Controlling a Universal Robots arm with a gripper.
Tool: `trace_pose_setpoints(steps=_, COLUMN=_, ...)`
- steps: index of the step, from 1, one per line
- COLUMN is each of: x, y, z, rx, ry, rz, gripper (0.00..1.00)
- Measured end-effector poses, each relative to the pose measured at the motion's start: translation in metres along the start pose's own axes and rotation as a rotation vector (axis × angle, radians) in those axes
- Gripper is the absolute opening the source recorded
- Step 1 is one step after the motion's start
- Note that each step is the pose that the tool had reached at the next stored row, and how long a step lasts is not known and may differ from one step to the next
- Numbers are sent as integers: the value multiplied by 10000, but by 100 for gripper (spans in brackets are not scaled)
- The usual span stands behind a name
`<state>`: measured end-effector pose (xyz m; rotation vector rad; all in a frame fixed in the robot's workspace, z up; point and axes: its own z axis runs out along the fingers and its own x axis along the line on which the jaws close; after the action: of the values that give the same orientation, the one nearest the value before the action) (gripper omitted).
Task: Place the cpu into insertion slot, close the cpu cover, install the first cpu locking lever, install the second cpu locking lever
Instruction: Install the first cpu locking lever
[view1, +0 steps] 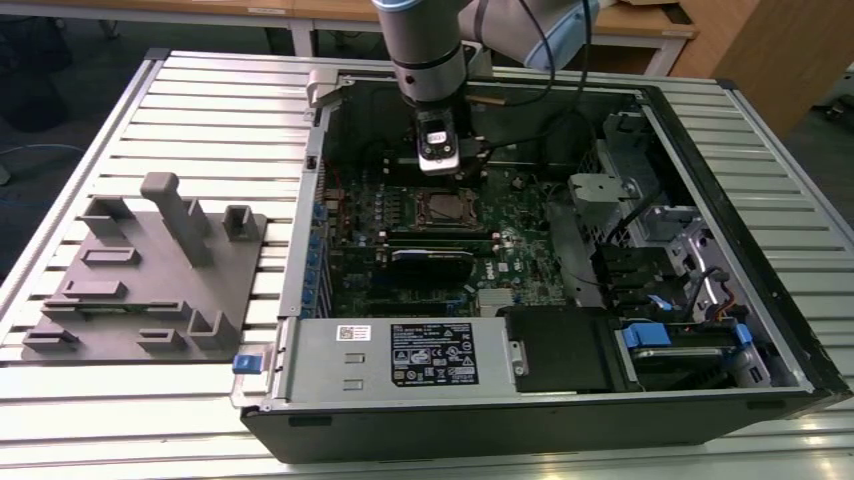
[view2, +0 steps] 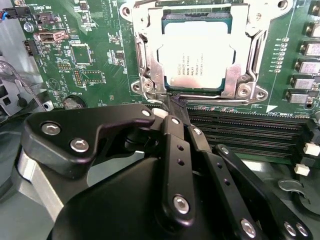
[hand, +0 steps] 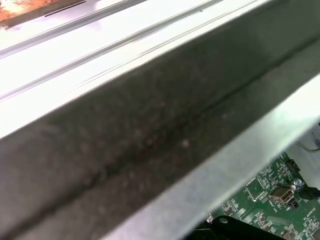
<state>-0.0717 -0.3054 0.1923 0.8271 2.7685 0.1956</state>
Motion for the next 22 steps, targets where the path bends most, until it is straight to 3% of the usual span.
trace_pose_setpoints(steps=14, x=-29, y=28, z=-2, rx=37, ry=59, rz=5, gripper=11)
trace_pose_setpoints(steps=22, x=-59, y=46, z=8, rx=39, ry=59, rz=6, gripper=11)
